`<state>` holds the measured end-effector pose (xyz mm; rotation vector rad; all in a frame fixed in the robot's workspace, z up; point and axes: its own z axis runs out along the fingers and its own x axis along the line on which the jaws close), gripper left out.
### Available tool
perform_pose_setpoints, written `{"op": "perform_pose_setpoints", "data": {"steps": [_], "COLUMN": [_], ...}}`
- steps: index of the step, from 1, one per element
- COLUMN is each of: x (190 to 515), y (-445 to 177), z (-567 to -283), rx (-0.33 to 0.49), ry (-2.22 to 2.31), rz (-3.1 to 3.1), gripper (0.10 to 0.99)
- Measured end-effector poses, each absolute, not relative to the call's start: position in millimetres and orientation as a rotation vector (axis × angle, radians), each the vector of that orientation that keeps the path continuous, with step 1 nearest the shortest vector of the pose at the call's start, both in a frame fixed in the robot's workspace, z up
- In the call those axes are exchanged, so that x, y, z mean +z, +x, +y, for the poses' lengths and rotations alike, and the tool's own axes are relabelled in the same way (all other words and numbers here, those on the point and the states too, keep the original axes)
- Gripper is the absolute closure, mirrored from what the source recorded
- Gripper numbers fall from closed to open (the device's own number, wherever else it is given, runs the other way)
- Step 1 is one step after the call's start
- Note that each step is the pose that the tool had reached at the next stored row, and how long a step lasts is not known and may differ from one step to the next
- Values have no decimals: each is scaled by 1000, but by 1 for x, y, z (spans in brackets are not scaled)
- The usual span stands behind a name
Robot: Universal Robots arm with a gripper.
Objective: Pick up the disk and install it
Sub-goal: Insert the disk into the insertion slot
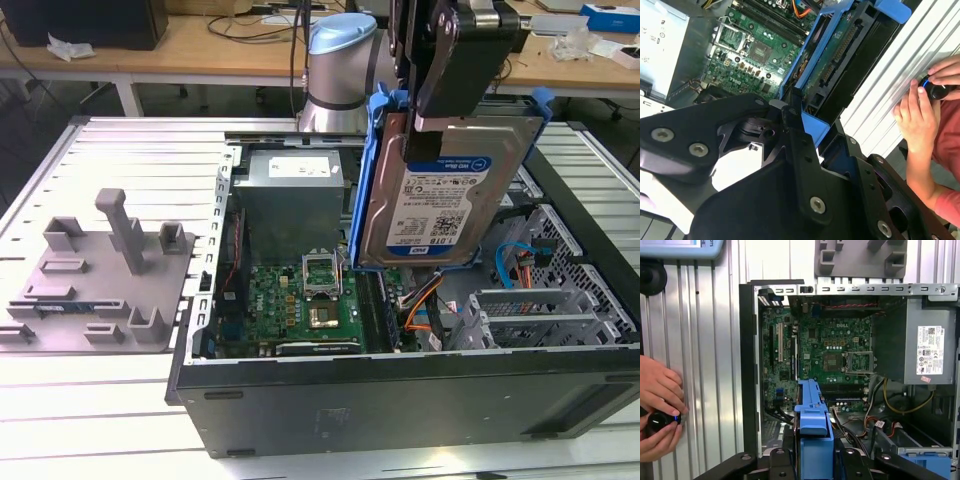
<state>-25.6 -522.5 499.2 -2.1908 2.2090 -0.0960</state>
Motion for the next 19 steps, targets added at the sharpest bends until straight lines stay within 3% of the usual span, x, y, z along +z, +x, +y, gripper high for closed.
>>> {"op": "perform_pose_setpoints", "data": {"steps": [19], "x": [496], "y": [24], "z": [-533], "rx": [-96], "ry": [-2190], "rz": [2209], "gripper": [718]}}
